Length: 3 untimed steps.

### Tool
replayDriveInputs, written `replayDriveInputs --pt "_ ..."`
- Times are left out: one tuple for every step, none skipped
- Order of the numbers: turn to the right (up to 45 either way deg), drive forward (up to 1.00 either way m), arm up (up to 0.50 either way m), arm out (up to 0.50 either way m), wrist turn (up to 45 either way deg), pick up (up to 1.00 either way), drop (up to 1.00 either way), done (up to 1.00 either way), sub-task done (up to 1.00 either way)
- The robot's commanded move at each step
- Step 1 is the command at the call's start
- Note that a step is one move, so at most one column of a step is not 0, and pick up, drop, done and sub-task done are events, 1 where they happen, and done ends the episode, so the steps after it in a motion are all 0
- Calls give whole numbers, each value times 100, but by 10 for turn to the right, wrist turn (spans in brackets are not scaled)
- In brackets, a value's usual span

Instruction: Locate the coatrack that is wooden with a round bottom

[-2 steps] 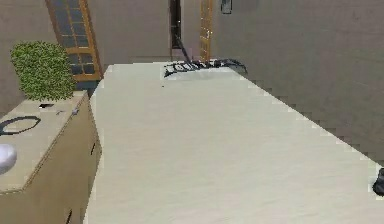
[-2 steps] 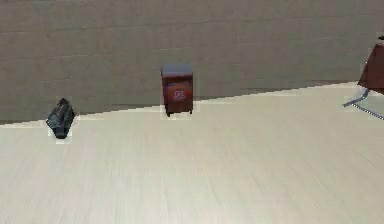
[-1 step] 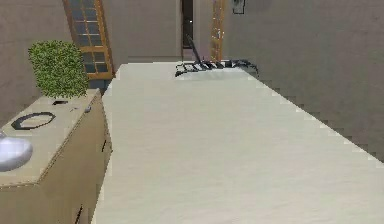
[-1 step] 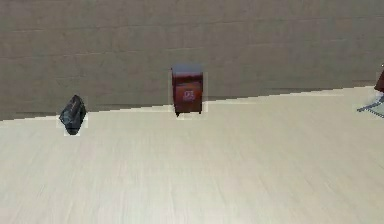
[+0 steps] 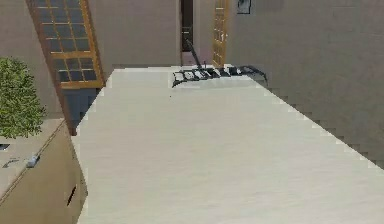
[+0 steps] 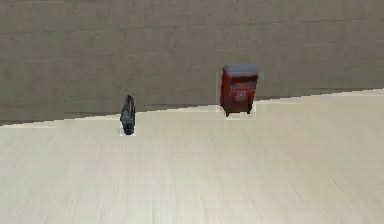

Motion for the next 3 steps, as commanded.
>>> replayDriveInputs --pt "-90 0 0 0 0 0 0 0 0" --pt "0 100 0 0 0 0 0 0 0" --pt "-30 0 0 0 0 0 0 0 0"
